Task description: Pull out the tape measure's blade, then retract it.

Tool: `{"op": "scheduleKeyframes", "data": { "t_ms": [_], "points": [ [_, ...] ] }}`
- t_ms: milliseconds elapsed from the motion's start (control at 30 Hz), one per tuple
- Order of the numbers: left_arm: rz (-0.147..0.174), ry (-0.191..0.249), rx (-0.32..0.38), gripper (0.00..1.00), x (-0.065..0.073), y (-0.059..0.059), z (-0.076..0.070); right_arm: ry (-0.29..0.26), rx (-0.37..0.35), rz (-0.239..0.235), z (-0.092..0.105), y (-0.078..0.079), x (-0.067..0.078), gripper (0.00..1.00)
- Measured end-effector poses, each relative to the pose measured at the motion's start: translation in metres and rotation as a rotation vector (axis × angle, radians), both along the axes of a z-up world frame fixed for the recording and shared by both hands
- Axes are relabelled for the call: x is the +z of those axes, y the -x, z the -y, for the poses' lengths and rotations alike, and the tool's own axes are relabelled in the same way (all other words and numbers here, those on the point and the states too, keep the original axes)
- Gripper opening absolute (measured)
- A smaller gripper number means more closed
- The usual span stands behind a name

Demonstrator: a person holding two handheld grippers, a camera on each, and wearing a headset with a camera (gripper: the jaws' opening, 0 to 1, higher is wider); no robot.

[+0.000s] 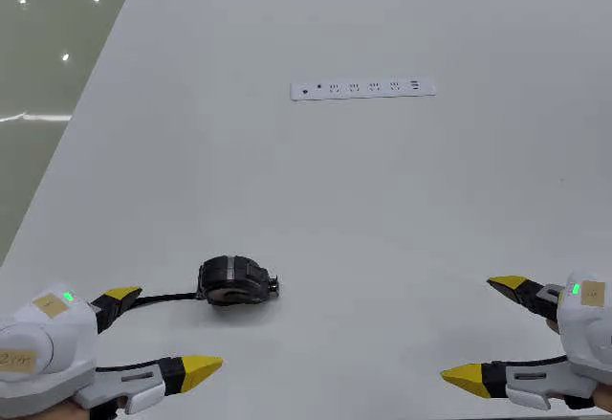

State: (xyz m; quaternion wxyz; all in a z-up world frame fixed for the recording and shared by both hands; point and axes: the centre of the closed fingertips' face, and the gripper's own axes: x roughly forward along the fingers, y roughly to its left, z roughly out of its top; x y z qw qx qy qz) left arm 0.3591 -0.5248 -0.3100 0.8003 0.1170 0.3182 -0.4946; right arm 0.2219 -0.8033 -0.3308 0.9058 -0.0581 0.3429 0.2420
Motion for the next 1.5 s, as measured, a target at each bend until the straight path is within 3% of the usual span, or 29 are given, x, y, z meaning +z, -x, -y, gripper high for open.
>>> {"op": "scheduleKeyframes", "data": {
  "t_ms": [800,1333,1500],
  "points": [
    [-0.056,0.014,0.034,0.84,-0.009,-0.010,0.036,-0.018,0.045,0.013,-0.009,-0.017,0.002,0.83],
    [-0.107,-0.017,0.068,0.83,-0.034,-0.015,0.050,-0.024,0.055,0.009,-0.008,-0.019,0.000,0.83],
    [-0.122,-0.011,0.087,0.83,-0.035,-0.016,0.053,-0.023,0.054,0.005,-0.008,-0.017,-0.001,0.83]
  ]
}}
